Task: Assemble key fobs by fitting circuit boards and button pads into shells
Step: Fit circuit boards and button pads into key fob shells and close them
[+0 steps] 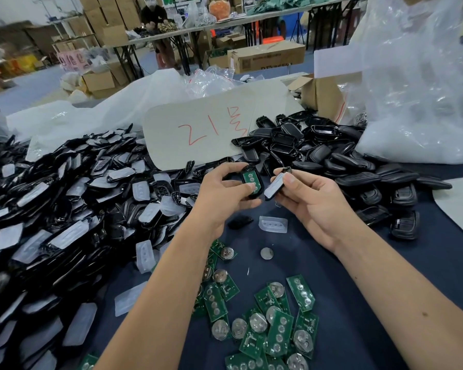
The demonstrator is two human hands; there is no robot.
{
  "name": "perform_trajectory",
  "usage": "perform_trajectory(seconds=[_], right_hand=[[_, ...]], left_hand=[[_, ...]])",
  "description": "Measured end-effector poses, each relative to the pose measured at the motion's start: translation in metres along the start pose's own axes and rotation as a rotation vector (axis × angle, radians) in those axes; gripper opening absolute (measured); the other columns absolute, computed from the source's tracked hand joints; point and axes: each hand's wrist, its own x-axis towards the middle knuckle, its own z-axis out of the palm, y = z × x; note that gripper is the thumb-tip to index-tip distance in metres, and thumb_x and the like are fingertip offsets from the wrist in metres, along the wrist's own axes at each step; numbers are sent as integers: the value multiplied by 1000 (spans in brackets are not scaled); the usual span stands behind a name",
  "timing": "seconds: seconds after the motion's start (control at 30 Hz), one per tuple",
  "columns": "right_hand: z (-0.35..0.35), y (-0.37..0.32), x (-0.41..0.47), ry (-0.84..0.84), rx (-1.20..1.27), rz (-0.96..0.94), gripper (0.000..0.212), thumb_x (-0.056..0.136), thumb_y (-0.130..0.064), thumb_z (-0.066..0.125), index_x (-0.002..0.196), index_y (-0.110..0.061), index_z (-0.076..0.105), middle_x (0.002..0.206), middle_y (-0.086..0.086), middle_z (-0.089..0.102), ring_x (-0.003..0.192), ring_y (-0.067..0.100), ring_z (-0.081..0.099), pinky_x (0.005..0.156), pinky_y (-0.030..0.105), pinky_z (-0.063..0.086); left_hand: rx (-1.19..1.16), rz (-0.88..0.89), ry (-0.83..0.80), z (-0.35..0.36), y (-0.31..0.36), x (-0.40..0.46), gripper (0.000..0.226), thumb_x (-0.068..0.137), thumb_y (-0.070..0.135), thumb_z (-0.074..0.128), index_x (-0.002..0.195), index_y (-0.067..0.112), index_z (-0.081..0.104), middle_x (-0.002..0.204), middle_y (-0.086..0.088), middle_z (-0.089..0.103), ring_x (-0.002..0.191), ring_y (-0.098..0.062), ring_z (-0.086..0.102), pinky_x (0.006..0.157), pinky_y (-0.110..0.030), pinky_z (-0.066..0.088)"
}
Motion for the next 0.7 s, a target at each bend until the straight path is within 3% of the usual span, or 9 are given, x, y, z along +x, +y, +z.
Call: perform_trajectory(seconds=[0.17,0.37,0.57,0.7], right_hand=[[0,0,1,18,-32,-15,34,82,-19,70,112,-2,73,96,8,75,92,17,71,85,27,60],[-2,2,0,21,-61,-21,32,82,-19,71,109,-2,73,99,12,74,98,23,69,83,26,59],[-2,2,1,35,-93,-45,34,79,-22,74,108,-4,75,93,7,75,91,18,70,83,27,60],[-3,4,1,30,-127,-59,34,76,-27,77,104,-9,78,95,5,77,93,16,71,90,31,60]], left_hand=[[34,17,-24,1,-2,-1,41,90,-7,72,123,17,67,99,-16,64,67,-18,75,69,-30,63],[44,28,-32,1,-2,0,43,91,-8,71,125,17,67,90,-11,69,67,-21,76,69,-30,63],[132,77,15,2,-5,1,42,91,-4,71,121,25,69,85,-5,66,66,-25,76,70,-31,64],[160,108,-5,3,-4,0,43,90,-2,72,121,27,69,83,-5,69,69,-29,77,67,-28,62]])
